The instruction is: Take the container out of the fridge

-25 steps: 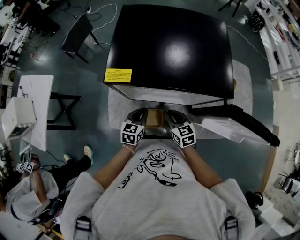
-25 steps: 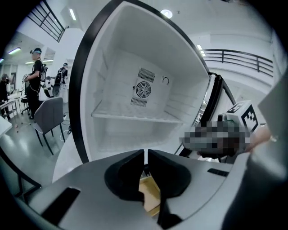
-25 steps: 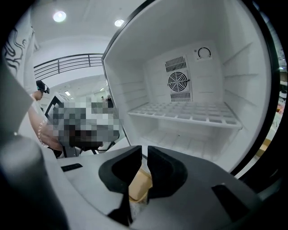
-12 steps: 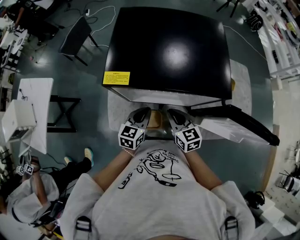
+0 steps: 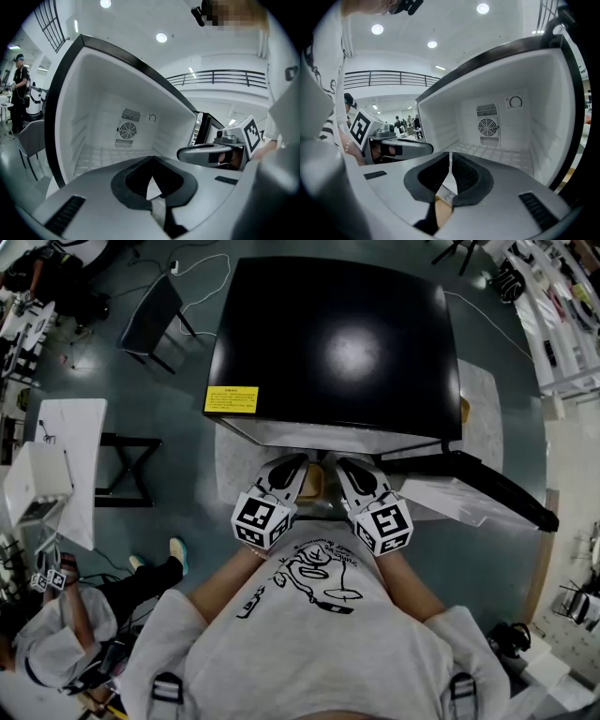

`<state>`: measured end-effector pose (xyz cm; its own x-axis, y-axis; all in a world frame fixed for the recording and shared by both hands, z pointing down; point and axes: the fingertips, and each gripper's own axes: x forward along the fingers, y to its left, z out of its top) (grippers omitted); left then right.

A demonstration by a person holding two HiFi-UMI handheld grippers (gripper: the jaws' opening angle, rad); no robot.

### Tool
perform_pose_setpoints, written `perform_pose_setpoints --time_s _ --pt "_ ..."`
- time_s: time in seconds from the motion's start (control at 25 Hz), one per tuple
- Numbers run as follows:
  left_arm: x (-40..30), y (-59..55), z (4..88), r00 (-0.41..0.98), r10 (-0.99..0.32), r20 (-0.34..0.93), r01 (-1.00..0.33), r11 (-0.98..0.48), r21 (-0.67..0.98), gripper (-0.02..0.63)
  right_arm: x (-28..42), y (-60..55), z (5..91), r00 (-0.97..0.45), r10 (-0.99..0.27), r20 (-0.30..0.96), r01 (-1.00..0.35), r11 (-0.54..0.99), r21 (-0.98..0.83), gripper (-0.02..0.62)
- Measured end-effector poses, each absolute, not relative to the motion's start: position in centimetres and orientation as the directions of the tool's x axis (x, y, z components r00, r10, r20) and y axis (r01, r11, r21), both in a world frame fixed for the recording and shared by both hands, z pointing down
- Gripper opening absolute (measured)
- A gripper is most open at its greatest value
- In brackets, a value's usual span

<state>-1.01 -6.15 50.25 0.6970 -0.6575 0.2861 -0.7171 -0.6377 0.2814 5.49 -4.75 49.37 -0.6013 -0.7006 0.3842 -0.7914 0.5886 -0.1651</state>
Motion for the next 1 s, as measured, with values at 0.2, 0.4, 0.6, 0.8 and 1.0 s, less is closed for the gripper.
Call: perform_pose_setpoints --time_s 0.2,0.4,0.6,0.8,1.0 --pt "-0.9 -6.1 48.4 0.705 -0.664 0.249 -0.709 -0.652 0.268 0.014 5.2 -4.5 47.1 -0.61 -0.709 0.354 -0.784 0.605 -0.141 0.04" --pt "-0.8 -5.8 46.2 0.715 -0.668 0.206 -0.699 -0.669 0.253 0.014 4.8 -4.3 45.5 -0.629 -0.705 0.328 -0.768 0.628 -0.125 0.04" --pt "-0.6 -5.6 43.7 0.719 -0.676 0.161 -0.694 -0.686 0.22 0.014 4.7 -4.0 43.7 -0.646 -0.699 0.307 -0.755 0.646 -0.116 0.04" --pt "-0.4 -5.2 41.7 0.721 -0.681 0.127 -0.692 -0.697 0.187 0.014 4.7 -3.6 41.9 -0.654 -0.702 0.282 -0.748 0.656 -0.103 0.04" --pt "-0.3 -5.0 40.0 0.728 -0.678 0.102 -0.684 -0.708 0.177 0.012 4.3 -3.3 39.9 -0.664 -0.703 0.257 -0.74 0.667 -0.089 0.04"
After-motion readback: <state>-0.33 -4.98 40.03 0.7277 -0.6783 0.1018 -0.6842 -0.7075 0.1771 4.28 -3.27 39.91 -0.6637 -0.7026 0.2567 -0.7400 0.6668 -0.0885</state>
